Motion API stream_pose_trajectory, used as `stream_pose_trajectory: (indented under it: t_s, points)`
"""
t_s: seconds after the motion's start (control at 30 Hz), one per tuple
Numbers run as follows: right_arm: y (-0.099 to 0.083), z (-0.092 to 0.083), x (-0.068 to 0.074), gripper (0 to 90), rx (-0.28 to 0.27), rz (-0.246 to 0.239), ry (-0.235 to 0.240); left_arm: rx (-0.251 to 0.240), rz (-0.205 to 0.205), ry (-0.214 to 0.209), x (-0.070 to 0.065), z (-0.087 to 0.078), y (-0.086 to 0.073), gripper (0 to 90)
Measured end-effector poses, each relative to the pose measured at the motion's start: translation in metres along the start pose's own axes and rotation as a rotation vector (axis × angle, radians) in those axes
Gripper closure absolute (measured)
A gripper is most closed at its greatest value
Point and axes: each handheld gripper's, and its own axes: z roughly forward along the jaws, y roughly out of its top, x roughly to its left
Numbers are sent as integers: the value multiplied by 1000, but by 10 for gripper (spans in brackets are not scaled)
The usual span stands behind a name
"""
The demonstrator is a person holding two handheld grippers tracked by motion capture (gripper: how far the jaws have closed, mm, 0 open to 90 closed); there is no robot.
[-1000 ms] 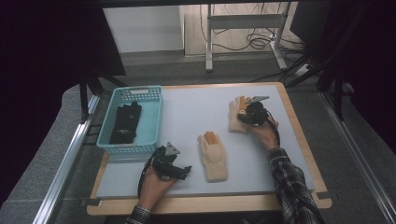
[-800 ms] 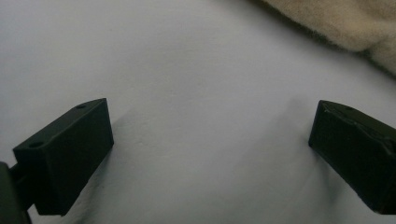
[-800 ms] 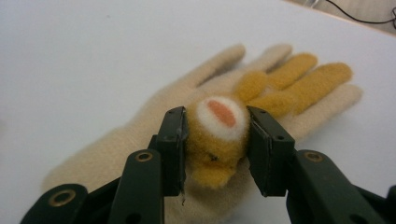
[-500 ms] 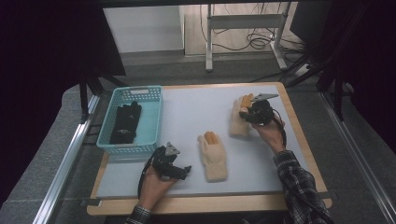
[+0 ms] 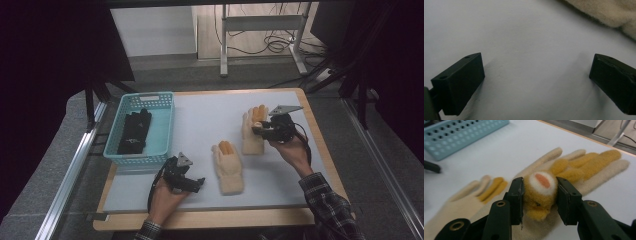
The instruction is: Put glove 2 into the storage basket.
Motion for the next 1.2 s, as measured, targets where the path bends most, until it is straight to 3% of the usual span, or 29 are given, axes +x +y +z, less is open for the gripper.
stream_pose_trajectory:
  t_s: [0.3, 0.6, 0.87, 1.07, 1.2]
  points:
    - [-2, -12, 50, 589, -13, -35, 132, -1, 0, 1, 0, 0, 0, 0]
    - [-14, 3, 91, 588, 25, -79, 244, -1, 0, 1, 0, 0, 0, 0]
    - [-30, 27, 96, 584, 84, -91, 274, -1, 1, 1, 0, 0, 0, 0]
    - [-41, 41, 91, 557, 131, -128, 225, 1, 3, 1, 0, 0, 0, 0]
    - [-45, 41, 87, 500, 120, -87, 235, 1, 4, 1, 0, 0, 0, 0]
